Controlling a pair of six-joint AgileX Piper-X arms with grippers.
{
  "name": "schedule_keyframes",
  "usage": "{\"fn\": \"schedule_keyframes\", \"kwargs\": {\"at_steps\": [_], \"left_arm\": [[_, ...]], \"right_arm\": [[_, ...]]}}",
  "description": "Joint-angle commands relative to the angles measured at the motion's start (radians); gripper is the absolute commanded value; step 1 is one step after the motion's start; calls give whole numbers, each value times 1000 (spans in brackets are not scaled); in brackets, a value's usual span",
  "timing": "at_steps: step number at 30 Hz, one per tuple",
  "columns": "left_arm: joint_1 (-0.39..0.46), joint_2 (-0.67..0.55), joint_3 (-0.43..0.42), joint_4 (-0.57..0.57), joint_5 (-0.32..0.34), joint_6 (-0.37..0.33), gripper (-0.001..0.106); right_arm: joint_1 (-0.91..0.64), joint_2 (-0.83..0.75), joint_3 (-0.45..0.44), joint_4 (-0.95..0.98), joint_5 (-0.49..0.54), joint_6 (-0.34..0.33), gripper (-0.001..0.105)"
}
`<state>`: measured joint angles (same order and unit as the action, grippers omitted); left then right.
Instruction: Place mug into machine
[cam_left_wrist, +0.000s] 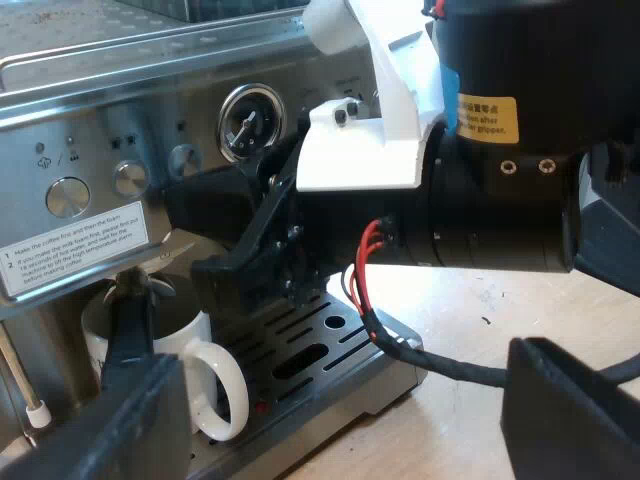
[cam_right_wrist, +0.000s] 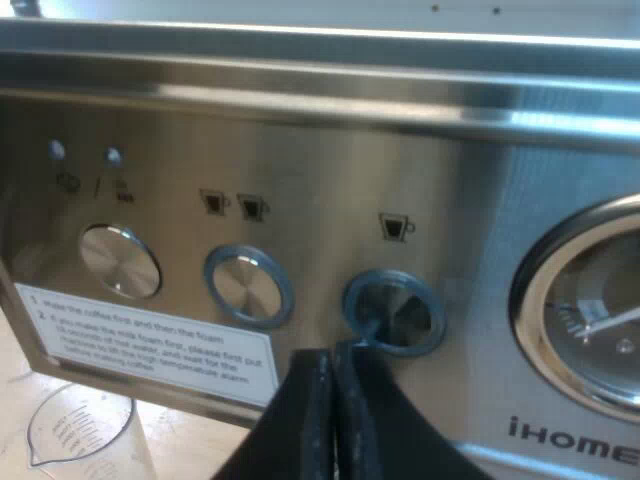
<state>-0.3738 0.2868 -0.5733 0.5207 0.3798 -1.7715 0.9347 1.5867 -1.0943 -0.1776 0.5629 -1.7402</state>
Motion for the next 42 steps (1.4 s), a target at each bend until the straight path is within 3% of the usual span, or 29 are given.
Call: {"fn": "schedule_keyframes", "kwargs": {"at_steps": [1, 36, 42], "left_arm": [[0, 0, -5, -18, -10, -4, 66], [0, 0, -5, -18, -2, -4, 66], [0, 0, -5, -18, 3, -2, 66]], "right_arm": [[1, -10, -11, -28, 45, -15, 0], [-3, -9, -11, -71, 77, -15, 0], [39, -55, -11, 21, 88, -61, 0]]}}
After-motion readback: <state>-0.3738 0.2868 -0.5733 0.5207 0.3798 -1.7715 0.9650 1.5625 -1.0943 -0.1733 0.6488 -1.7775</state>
